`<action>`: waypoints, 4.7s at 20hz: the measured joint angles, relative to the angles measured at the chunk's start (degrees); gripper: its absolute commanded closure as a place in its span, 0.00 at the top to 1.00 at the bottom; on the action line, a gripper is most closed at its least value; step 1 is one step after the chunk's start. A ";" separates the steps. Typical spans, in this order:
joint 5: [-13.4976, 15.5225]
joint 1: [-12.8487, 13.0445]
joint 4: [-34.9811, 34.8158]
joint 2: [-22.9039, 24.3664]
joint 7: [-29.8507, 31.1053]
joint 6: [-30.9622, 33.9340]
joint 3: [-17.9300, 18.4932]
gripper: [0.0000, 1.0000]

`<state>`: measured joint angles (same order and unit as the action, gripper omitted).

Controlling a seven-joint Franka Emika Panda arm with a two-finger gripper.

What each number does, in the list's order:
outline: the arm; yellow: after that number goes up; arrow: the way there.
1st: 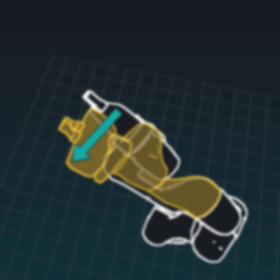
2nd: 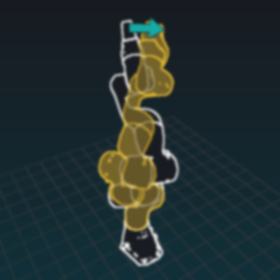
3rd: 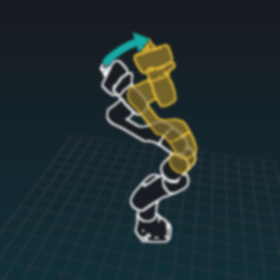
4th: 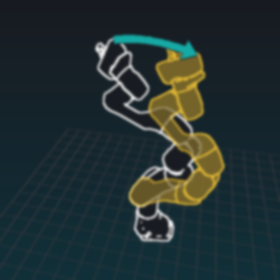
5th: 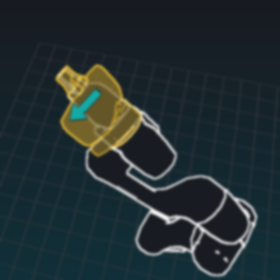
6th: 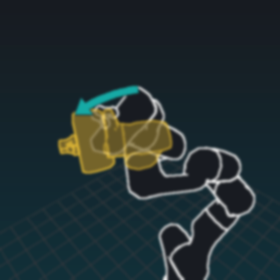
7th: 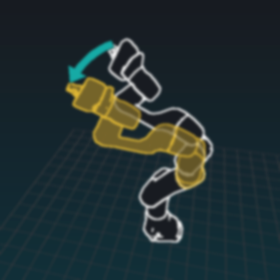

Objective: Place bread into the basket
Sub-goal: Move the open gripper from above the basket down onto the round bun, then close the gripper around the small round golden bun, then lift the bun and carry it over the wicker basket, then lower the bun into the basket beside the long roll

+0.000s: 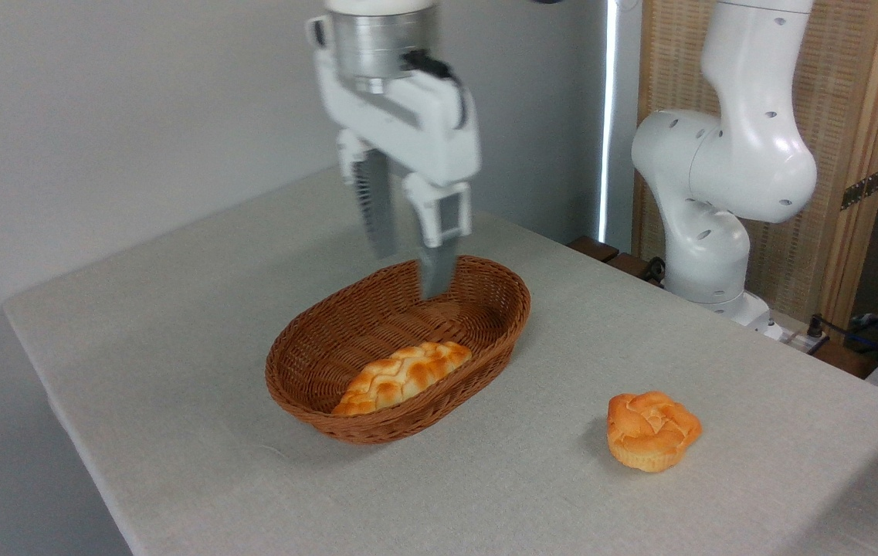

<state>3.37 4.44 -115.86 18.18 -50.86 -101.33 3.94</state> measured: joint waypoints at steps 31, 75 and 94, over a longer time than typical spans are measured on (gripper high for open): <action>-18.72 -10.23 -25.06 1.37 -24.18 -12.65 6.71 0.92; 11.03 -10.32 -3.36 -1.87 -15.35 2.06 5.11 0.37; 11.68 -9.82 -2.50 -11.30 -1.60 4.04 -13.80 1.00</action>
<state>15.05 -5.38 -118.35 6.88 -52.46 -97.29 -9.86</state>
